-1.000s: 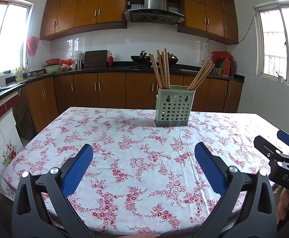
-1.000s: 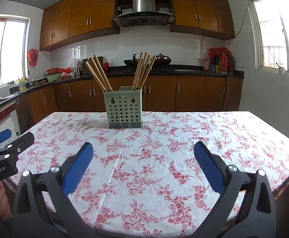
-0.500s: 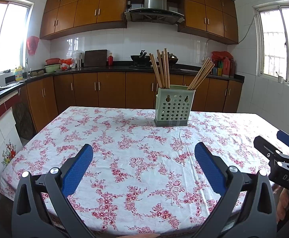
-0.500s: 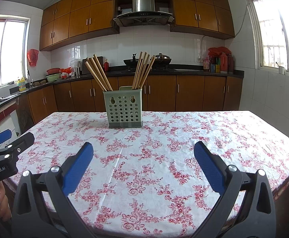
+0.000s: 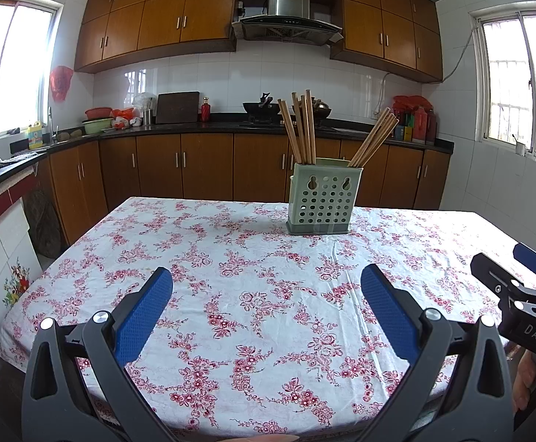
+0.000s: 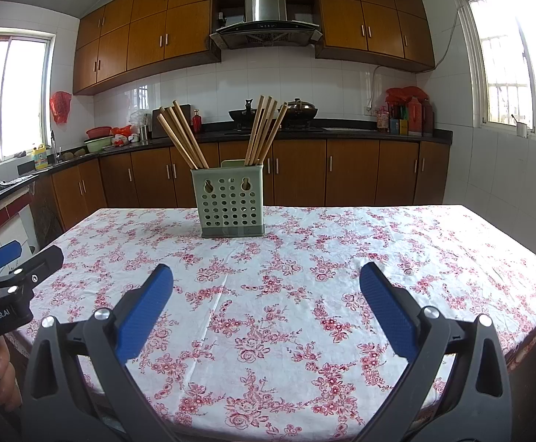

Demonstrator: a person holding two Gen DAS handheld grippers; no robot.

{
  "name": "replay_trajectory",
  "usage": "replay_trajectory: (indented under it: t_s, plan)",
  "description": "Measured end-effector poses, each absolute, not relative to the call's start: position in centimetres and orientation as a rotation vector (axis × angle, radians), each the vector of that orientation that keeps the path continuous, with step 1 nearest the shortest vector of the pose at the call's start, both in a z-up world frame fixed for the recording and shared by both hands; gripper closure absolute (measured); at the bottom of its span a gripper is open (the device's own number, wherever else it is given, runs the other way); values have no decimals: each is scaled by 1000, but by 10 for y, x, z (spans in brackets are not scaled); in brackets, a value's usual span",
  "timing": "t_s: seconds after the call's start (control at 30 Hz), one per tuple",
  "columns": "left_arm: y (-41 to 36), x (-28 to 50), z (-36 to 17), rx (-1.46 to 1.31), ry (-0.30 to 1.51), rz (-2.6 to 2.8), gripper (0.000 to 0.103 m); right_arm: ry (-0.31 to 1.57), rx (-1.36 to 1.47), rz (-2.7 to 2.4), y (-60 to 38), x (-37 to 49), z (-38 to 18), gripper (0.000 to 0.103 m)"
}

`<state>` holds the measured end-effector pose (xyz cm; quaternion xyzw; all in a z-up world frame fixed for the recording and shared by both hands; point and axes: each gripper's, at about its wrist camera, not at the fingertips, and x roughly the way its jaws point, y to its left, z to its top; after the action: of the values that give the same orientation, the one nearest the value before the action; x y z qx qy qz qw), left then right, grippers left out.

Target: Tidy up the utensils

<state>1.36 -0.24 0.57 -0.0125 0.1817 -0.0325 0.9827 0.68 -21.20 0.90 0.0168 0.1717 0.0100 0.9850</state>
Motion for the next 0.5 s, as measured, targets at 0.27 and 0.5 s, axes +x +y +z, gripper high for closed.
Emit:
replay_trajectory:
  t_s: [0.27,0.5]
  plan:
    - [-3,13,5,-30,368,-64,2,345,34,19,-211,7,9,4]
    - [-5,13,5,-36,370,-62,2,345,35,19,-211,7,9,4]
